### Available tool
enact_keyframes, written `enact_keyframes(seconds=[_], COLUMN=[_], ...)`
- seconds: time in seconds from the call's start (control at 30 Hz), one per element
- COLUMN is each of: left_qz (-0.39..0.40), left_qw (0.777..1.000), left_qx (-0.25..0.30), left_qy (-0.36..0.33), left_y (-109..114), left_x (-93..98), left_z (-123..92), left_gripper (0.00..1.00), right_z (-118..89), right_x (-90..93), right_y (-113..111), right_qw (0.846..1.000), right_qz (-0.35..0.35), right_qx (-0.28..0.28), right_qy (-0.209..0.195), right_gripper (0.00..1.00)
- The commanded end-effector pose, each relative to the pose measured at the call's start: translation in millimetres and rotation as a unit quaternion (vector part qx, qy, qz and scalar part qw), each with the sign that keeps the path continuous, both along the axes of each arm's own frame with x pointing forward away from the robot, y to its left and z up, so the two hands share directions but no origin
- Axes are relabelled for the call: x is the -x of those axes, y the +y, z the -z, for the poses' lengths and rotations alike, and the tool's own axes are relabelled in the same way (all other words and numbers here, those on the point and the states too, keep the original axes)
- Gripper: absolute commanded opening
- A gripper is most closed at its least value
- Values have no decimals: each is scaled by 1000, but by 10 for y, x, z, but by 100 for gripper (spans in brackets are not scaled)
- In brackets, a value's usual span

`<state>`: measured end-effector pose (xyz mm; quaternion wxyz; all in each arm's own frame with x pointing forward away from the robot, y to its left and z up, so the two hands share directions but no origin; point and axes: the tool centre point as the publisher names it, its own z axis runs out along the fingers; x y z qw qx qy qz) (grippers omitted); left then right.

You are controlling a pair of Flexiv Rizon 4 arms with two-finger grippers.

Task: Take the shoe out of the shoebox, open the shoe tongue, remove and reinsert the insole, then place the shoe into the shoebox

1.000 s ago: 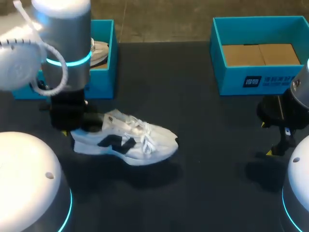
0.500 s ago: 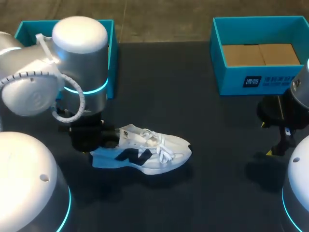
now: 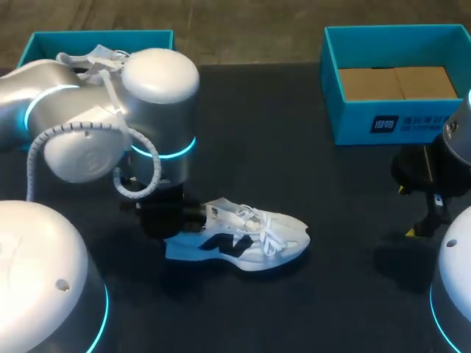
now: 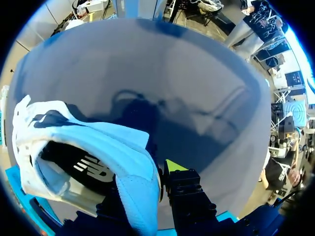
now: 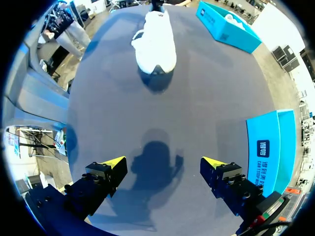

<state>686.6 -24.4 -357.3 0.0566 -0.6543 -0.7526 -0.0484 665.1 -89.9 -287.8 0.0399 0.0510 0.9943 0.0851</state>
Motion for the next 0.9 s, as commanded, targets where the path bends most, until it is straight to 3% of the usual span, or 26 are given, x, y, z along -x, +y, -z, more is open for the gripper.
enact_keyframes(seconds=[0.03,0.47,0.9], left_qz=[-1,2,1], left_qw=[1000,1000,1000], left_qx=[-11,-10,-7], left_qy=[1,0,5], left_y=[-182,-277,-221], left_x=[-44,-37,7], left_z=[122,276,306], left_gripper=[0,0,0], right_z=[3,3,3], right_x=[19,19,19], right_y=[-8,-8,-8], right_qw=[1000,1000,1000], right_qz=[-1,-1,-1], right_qx=[0,0,0], right_qy=[-2,-2,-2], right_gripper=[100,100,100])
